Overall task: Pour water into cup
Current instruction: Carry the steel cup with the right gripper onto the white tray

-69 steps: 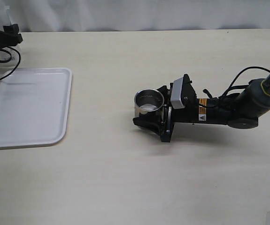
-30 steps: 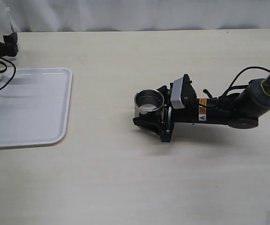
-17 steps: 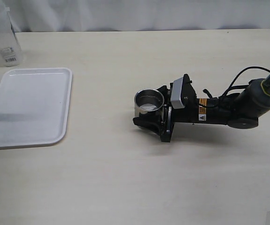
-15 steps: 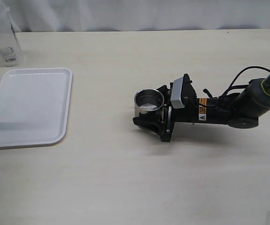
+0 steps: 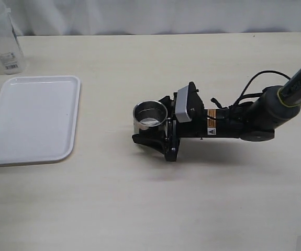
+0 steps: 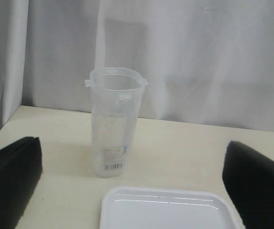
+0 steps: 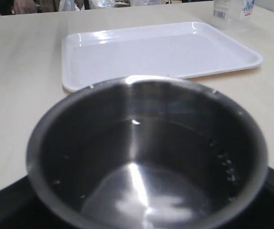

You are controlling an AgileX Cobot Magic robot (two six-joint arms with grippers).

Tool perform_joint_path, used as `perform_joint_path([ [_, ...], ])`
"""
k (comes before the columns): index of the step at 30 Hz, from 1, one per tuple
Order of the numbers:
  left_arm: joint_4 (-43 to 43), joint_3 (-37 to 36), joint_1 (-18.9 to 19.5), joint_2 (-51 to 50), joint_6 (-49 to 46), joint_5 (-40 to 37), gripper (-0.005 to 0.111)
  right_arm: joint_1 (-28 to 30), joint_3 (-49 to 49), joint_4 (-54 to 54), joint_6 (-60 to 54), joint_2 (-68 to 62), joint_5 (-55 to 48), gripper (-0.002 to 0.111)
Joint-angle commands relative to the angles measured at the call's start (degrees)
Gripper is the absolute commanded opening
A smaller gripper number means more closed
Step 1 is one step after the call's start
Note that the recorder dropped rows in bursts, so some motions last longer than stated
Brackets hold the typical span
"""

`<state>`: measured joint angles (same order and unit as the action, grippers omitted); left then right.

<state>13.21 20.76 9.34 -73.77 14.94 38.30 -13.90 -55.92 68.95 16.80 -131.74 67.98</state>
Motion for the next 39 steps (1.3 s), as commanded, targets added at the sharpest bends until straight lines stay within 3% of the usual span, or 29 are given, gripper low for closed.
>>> perform_joint_path([
  [1,-0.30,-0.24,-0.01,0.28,0.59,-0.02,0.096,-2.62,-3.35,-0.98,5.56,1.30,1.98,0.004],
  [16,-0.30,-0.24,-0.01,0.28,0.38,-0.36,0.096,-16.42,-21.22,-4.00,16.93,0.53,-4.80,0.004],
  [23,-0.30,-0.24,-0.01,0.28,0.38,-0.36,0.096,-22.14,-30.65,-4.00,19.34,-3.31,-13.20,0.004],
  [39,-0.30,-0.24,-0.01,0.28,0.38,-0.36,0.096,-26.17,-55.45,-3.60,30.98,-19.35,-19.36,0.004],
])
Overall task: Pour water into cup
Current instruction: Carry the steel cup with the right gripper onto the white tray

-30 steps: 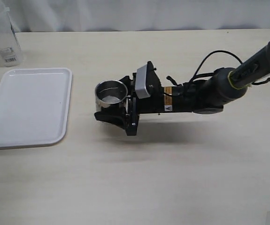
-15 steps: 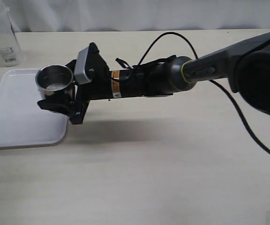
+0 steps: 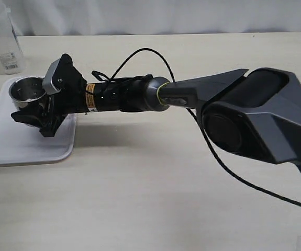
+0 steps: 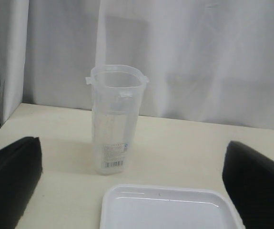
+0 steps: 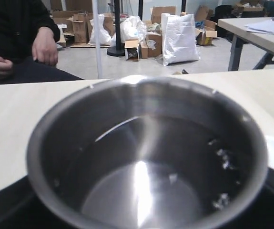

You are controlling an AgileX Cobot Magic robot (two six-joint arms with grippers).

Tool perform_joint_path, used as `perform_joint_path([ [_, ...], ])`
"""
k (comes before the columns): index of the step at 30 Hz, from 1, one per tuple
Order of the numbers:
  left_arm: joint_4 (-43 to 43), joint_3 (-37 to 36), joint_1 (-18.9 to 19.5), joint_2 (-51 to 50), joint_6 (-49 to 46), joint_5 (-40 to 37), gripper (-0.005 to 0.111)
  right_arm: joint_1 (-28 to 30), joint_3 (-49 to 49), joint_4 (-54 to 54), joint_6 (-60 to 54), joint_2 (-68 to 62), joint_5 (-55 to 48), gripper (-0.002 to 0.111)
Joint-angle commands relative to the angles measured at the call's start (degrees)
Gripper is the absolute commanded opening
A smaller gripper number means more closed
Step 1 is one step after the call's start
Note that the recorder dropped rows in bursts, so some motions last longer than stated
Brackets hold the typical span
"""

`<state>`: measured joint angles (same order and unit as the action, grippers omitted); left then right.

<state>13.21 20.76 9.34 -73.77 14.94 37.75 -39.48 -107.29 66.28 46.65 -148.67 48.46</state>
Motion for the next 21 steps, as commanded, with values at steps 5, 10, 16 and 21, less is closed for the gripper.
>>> perform_joint_path([
  [5,-0.30,-0.24,-0.01,0.28,0.38,0.20,0.096,-0.84,-5.32,-0.93,1.35,-4.53,-2.14,0.004],
  [10,-0.30,-0.24,-0.01,0.28,0.38,0.20,0.096,-0.84,-5.41,-1.21,0.92,-5.09,-2.51,0.004],
  [16,-0.30,-0.24,-0.01,0.28,0.38,0.32,0.096,-0.84,-5.41,-1.31,0.92,-5.09,-2.51,0.005],
  [21,-0.30,-0.24,-0.01,0.28,0.38,0.32,0.096,-0.84,-5.41,-1.31,0.92,-5.09,-2.51,0.033],
])
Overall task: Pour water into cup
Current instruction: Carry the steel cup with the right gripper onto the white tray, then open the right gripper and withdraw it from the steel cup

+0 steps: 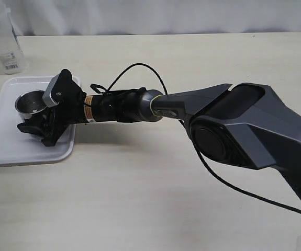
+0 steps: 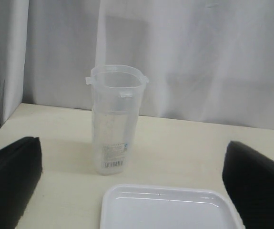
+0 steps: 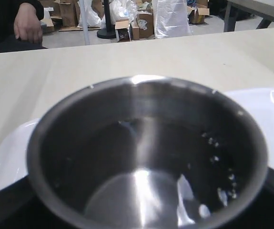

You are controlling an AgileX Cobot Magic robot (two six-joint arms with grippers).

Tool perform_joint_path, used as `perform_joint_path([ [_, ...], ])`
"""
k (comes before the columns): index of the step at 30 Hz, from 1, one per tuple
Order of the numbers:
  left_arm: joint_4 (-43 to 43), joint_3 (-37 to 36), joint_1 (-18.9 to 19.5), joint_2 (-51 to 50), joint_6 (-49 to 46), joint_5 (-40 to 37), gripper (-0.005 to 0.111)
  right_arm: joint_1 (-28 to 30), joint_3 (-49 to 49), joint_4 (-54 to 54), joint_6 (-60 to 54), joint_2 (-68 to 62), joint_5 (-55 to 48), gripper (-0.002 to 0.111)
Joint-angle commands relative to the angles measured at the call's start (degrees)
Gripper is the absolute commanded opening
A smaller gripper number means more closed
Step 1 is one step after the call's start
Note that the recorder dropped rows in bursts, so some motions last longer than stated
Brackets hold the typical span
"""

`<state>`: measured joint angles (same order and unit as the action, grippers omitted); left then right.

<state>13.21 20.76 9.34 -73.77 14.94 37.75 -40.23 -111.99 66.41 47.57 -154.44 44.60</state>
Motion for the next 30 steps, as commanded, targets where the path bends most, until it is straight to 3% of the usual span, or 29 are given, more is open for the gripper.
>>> perform_joint_path([
  [1,-0.30,-0.24,-0.01,0.28,0.38,0.32,0.096,-0.09,-0.71,-1.44,0.01,0.69,1.59,0.041],
  [4,-0.30,-0.24,-0.01,0.28,0.38,0.32,0.096,-0.09,-0.71,-1.44,0.01,0.69,1.96,0.078],
  [6,-0.30,-0.24,-0.01,0.28,0.38,0.32,0.096,-0.19,-0.71,-1.44,0.01,0.69,1.55,0.095],
  [9,-0.30,-0.24,-0.01,0.28,0.38,0.32,0.096,-0.55,-0.71,-1.44,0.01,0.69,0.28,0.109],
  [30,-0.30,-0.24,-0.01,0.28,0.38,-0.54,0.096,-0.72,-0.71,-0.59,-0.52,9.08,-0.77,0.110],
])
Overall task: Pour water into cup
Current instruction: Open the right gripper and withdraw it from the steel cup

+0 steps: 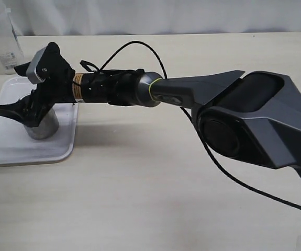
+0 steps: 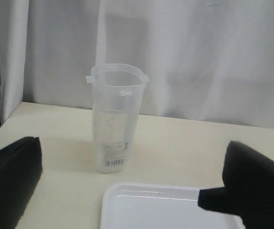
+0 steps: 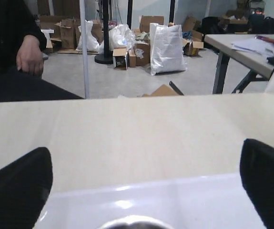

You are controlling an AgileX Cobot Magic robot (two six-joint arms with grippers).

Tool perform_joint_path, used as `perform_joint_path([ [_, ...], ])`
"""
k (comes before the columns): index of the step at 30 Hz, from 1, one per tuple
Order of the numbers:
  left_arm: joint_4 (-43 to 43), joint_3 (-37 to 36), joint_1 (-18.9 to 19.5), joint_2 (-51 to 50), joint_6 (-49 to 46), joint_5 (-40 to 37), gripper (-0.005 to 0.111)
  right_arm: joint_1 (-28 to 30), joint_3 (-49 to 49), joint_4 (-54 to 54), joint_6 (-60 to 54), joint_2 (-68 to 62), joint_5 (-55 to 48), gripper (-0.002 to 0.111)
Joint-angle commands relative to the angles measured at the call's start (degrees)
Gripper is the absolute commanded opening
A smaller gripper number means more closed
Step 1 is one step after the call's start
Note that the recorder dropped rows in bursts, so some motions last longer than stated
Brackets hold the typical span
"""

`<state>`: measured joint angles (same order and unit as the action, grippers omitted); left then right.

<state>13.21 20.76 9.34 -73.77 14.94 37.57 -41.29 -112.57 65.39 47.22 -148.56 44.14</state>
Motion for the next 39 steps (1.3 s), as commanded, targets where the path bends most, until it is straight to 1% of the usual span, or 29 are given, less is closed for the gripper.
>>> perform_joint_path([
  [1,-0.30,-0.24,-0.01,0.28,0.38,-0.36,0.096,0.45,-0.13,1.01,0.58,3.95,-0.70,0.110],
  [4,-0.30,-0.24,-0.01,0.63,2.29,-1.55,0.096,0.83,-0.13,5.17,7.60,7.25,-3.95,0.110],
  [7,-0.20,-0.24,-0.01,3.41,3.35,-3.96,0.096,1.24,-0.13,15.38,19.73,11.50,-5.38,0.109],
  [9,-0.20,-0.24,-0.01,6.76,3.35,-5.53,0.096,1.23,-0.13,22.37,27.23,14.51,-5.87,0.107],
  [10,-0.20,-0.24,-0.01,10.64,3.35,-6.95,0.096,1.23,-0.13,27.61,32.75,17.16,-5.96,0.099],
  [11,-0.20,-0.24,-0.01,12.31,3.35,-7.73,0.096,1.23,-0.13,29.59,34.73,18.53,-6.10,0.092],
  [12,-0.20,-0.24,-0.01,16.21,3.35,-10.34,0.096,1.23,-0.13,31.97,37.59,20.78,-6.22,0.077],
  [13,-0.20,-0.24,-0.01,18.03,3.35,-11.26,0.096,1.23,-0.13,33.00,39.71,21.92,-6.08,0.067],
  [14,-0.20,-0.24,-0.01,21.25,3.49,-14.01,0.096,1.38,-0.13,34.55,44.59,24.10,-5.42,0.047],
  [15,-0.20,-0.24,-0.01,22.52,3.80,-15.47,0.096,1.49,-0.02,34.55,46.15,25.06,-4.78,0.036],
  [16,-0.20,-0.24,-0.01,25.61,5.89,-18.38,0.096,1.98,0.29,34.55,47.03,26.59,-2.19,0.017],
  [17,-0.20,-0.24,-0.11,27.96,7.77,-19.96,0.096,2.49,0.29,34.55,47.61,27.55,1.50,0.005],
  [21,-0.20,-0.24,-0.11,40.03,12.26,-24.47,0.096,5.97,0.29,34.55,52.92,30.60,13.46,0.004],
  [23,-0.20,-0.24,-0.11,45.33,12.78,-26.14,0.096,7.15,1.36,34.55,54.50,31.96,15.95,0.004],
  [24,-0.20,-0.24,-0.11,47.64,12.78,-27.31,0.096,7.29,2.90,34.55,54.30,32.99,15.58,0.004],
  [26,-0.20,-0.24,-0.11,50.62,12.78,-29.57,0.096,7.29,8.17,34.55,52.85,36.07,11.52,0.004],
  [30,-0.31,-0.24,-0.11,53.17,12.78,-33.08,0.096,7.16,19.70,34.55,47.98,43.89,-0.22,0.004],
  [32,-0.31,-0.24,-0.11,53.20,12.78,-34.33,0.096,7.16,25.12,31.44,44.28,48.26,-6.30,0.004],
  [33,-0.31,-0.24,-0.11,53.20,12.78,-35.05,0.096,7.16,29.24,28.79,40.87,51.36,-10.93,0.004],
  [35,-0.31,-0.24,-0.11,53.20,12.78,-35.98,0.096,7.16,34.44,24.35,35.48,55.47,-17.06,0.004],
  [36,-0.31,-0.24,-0.11,53.20,12.78,-36.29,0.096,7.16,38.10,20.38,30.88,58.57,-20.15,0.004],
  [39,-0.41,-0.24,-0.11,53.20,13.01,-37.13,0.096,7.16,45.61,9.94,19.23,65.62,-26.54,0.004],
])
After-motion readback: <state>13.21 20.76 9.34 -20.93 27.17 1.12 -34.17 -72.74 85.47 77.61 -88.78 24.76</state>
